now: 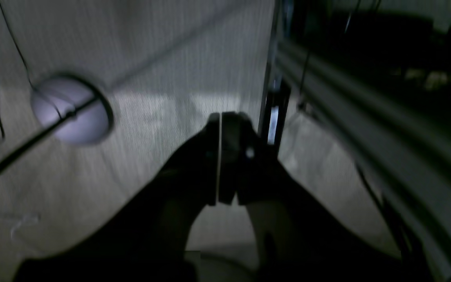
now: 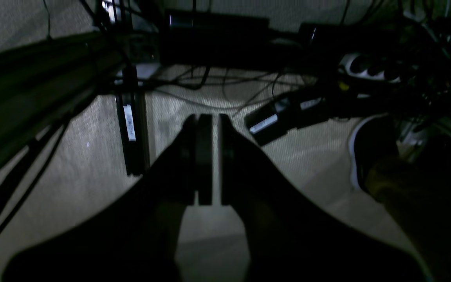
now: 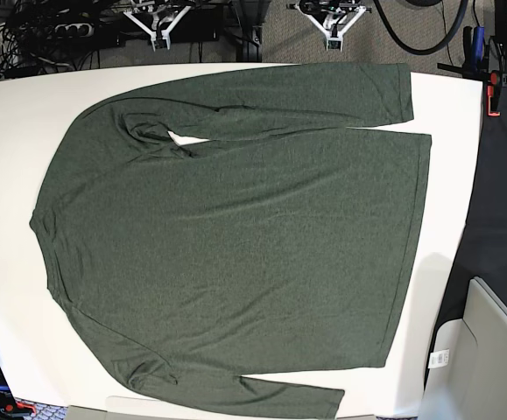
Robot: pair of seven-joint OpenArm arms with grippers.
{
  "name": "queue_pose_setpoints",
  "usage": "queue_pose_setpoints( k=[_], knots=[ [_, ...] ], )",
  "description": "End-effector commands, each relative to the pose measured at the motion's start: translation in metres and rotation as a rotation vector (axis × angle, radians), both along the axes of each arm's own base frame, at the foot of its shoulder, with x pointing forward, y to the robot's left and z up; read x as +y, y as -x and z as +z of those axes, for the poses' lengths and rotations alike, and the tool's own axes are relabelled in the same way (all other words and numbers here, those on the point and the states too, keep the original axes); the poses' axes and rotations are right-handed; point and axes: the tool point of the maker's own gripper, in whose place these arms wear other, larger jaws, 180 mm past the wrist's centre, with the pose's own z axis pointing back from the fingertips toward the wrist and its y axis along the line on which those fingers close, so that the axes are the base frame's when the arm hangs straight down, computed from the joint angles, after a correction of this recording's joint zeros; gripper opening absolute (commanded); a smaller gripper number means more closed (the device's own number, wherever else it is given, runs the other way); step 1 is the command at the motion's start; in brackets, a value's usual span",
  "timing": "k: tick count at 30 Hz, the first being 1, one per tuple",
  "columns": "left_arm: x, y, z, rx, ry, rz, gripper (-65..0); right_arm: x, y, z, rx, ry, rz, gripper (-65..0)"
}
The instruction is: Fold the T-shirt properly
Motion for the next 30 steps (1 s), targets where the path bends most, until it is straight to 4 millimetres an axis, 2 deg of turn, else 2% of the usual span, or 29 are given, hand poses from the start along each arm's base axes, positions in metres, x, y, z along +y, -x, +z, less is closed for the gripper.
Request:
queue_pose_setpoints(
  k=[1, 4, 8, 9, 10, 17, 20, 25, 28, 30],
  knots=[
    [0.003, 0.011, 0.001, 0.008, -0.007, -0.002, -64.7, -0.005, 0.002, 0.002, -0.008, 0.008, 0.0, -64.8],
    [0.014, 0.009, 0.005, -0.02, -0.026, -0.003, -64.7, -0.005, 0.009, 0.004, -0.021, 0.009, 0.003, -64.8],
    [0.019, 0.014, 0.01, -0.042, -0.037, -0.005, -64.7, -0.006, 0.015, 0.009, -0.041, 0.012, 0.006, -64.9],
    [0.027, 0.016, 0.011, -0.047, -0.05, -0.009, -64.7, -0.007, 0.016, 0.011, -0.048, 0.013, 0.008, -64.9],
    [0.036, 0.019, 0.014, -0.053, -0.066, -0.012, -64.7, -0.012, 0.019, 0.013, -0.053, 0.021, 0.011, -64.9],
    [0.049, 0.013, 0.036, -0.147, -0.097, -0.028, -64.7, -0.035, 0.021, 0.034, -0.128, 0.06, 0.04, -64.9],
    [0.061, 0.018, 0.046, -0.168, -0.119, -0.042, -64.7, -0.037, 0.024, 0.044, -0.154, 0.063, 0.049, -64.9],
    [0.069, 0.017, 0.061, -0.185, -0.116, 0.015, -64.7, -0.05, 0.017, 0.071, -0.233, 0.086, 0.089, -64.9],
    [0.093, 0.014, 0.078, -0.198, -0.128, 0.143, -64.7, -0.055, 0.006, 0.091, -0.296, 0.096, 0.118, -64.9],
    [0.102, 0.011, 0.089, -0.201, -0.121, 0.208, -64.7, -0.057, 0.0, 0.106, -0.335, 0.102, 0.137, -64.9]
  ],
)
